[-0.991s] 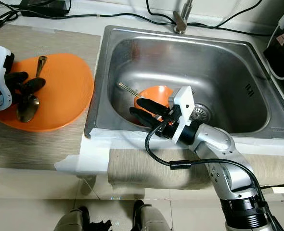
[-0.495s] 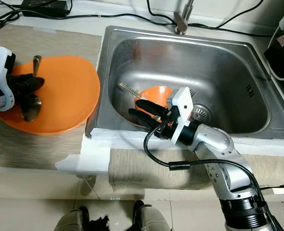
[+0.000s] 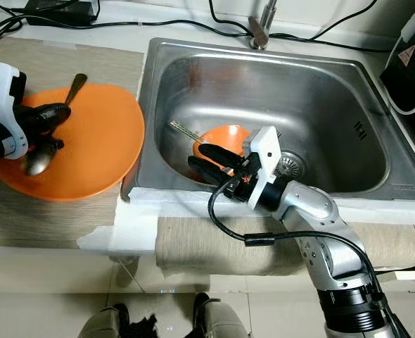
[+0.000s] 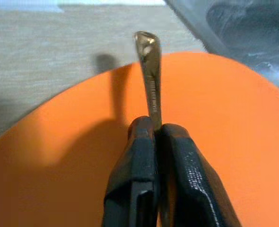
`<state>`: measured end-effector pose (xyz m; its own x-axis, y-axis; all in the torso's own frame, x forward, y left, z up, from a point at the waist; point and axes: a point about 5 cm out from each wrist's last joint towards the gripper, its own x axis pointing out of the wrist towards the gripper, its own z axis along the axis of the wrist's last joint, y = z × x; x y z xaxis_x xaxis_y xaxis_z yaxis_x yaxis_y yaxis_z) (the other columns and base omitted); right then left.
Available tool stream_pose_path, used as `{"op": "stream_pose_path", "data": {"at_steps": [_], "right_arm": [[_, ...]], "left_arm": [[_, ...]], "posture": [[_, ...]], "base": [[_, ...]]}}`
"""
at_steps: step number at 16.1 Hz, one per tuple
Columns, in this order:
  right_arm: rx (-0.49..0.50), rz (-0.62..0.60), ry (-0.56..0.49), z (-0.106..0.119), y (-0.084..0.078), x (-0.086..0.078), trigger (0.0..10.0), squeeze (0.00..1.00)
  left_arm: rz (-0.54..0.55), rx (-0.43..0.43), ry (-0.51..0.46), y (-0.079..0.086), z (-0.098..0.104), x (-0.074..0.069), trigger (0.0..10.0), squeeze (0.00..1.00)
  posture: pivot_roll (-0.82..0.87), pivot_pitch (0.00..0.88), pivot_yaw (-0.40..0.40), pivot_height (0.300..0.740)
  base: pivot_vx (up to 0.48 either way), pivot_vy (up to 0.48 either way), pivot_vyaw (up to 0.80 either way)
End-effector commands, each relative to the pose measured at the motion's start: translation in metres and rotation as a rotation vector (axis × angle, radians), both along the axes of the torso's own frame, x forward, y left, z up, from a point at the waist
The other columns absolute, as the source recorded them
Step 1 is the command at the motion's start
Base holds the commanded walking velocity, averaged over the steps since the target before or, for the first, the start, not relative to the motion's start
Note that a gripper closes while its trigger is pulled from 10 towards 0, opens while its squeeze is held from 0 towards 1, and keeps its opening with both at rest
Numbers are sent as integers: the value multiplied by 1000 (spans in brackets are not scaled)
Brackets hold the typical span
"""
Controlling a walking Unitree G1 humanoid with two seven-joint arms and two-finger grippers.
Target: Kitchen organization
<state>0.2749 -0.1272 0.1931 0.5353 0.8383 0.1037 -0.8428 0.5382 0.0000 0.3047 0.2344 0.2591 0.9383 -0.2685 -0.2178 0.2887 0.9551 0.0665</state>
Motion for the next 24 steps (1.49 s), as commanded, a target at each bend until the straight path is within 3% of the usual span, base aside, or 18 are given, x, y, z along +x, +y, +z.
{"op": "stream_pose_path", "data": {"at_steps": [1, 5, 8, 9, 10, 11, 14, 17, 20, 21, 22, 24], "right_arm": [[20, -28, -4, 5, -5, 4, 10000, 0], [36, -33, -3, 7, -6, 5, 10000, 0], [175, -57, 35, 16, -4, 10, 10000, 0], [243, -50, 61, 20, -2, 11, 10000, 1000], [370, -13, 108, 26, 4, 10, 10000, 1000], [417, 2, 127, 27, 7, 9, 10000, 1000], [464, 33, 144, 29, 14, 6, 10000, 1000], [490, 55, 154, 32, 17, 4, 10000, 1000], [538, 78, 197, 37, 19, 5, 10000, 1000], [555, 82, 215, 38, 20, 5, 10000, 863], [574, 91, 231, 39, 22, 6, 10000, 0], [575, 105, 242, 39, 24, 5, 10000, 0]], "left_arm": [[-20, -12, -26, -2, 6, -3, 0, 0], [-82, -47, -53, -10, 11, -6, 0, 0], [-240, -167, -71, -33, 15, -15, 0, 0], [-285, -180, -68, -41, 13, -17, 0, 0], [-391, -192, -54, -61, 7, -25, 0, 0], [-445, -197, -49, -71, 5, -29, 0, 0], [-525, -228, -52, -86, 5, -36, 0, 0], [-558, -264, -57, -90, 6, -39, 0, 0], [-668, -353, -73, -100, 12, -48, 0, 0], [-712, -366, -76, -104, 12, -52, 0, 0], [-759, -373, -71, -108, 12, -57, 0, 0], [-793, -374, -63, -112, 10, -62, 0, 0]], "posture": [[-106, 179, -110, 740], [-105, 179, -111, 740], [-103, 179, -111, 740], [-102, 181, -112, 740], [-101, 180, -113, 740], [-101, 180, -113, 740], [-98, 182, -115, 740], [-100, 184, -115, 740], [-100, 183, -112, 740], [-101, 184, -111, 740], [-101, 184, -112, 740], [-102, 185, -111, 740]], "base": [[0, 0, 0], [0, 0, 0], [0, 0, 0], [0, 0, 0], [0, 0, 0], [0, 0, 0], [0, 0, 0], [0, 0, 0], [0, 0, 0], [0, 0, 0], [0, 0, 0], [0, 0, 0]]}}
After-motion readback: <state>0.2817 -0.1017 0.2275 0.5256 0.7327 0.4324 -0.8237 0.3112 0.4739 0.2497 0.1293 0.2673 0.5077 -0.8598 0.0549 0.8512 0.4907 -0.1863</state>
